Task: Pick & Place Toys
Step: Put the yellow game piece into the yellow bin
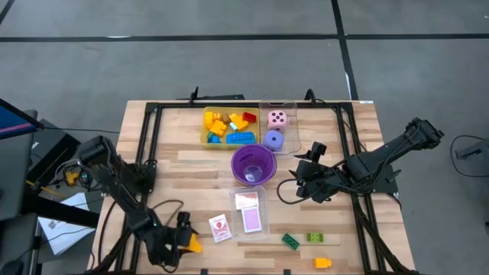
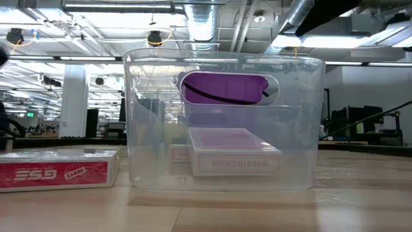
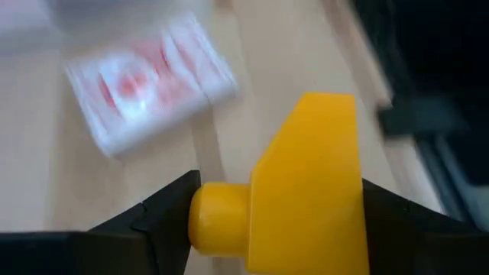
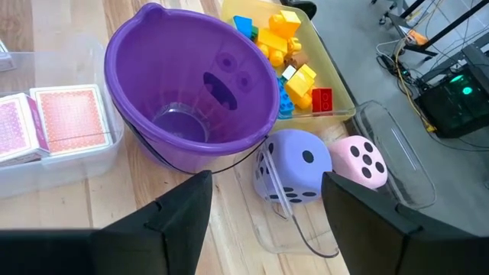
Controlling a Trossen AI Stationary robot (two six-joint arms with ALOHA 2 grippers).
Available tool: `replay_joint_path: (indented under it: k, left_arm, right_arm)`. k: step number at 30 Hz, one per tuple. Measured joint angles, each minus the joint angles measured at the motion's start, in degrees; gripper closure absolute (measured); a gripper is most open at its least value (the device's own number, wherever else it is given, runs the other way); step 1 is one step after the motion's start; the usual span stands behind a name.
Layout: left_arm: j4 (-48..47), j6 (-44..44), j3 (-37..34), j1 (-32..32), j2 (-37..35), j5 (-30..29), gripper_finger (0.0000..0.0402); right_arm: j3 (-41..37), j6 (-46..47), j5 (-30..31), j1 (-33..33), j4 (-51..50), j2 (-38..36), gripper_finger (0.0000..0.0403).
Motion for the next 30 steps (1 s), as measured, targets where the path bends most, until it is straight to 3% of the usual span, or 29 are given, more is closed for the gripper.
replay_joint_path:
  k: [6, 16, 19, 23, 30]
  left_arm:
    - [-3.4, 10.5, 0.0, 3.4, -11.7, -9.3, 0.0137]
    - [-5.5, 43.7, 0.0, 14.0, -28.0, -33.7, 0.0137]
    - [-5.6, 49.2, 0.0, 18.7, -31.1, -35.5, 0.0136]
    - [-5.5, 49.9, 0.1, 23.6, -33.4, -35.6, 0.0136]
    - [-5.5, 51.5, -1.9, 25.1, -33.9, -34.5, 0.0135]
  right_arm:
    - [0.0, 0.0, 0.0, 0.0, -0.1, 0.0, 0.0163]
    - [0.0, -0.1, 0.0, 0.0, -1.0, 0.0, 0.0163]
    - [0.0, -0.2, 0.0, 0.0, -1.1, 0.0, 0.0163]
    - [0.0, -0.2, 0.0, 0.0, -1.1, 0.0, 0.0163]
    - [0.0, -0.1, 0.0, 0.0, -1.1, 0.0, 0.0163]
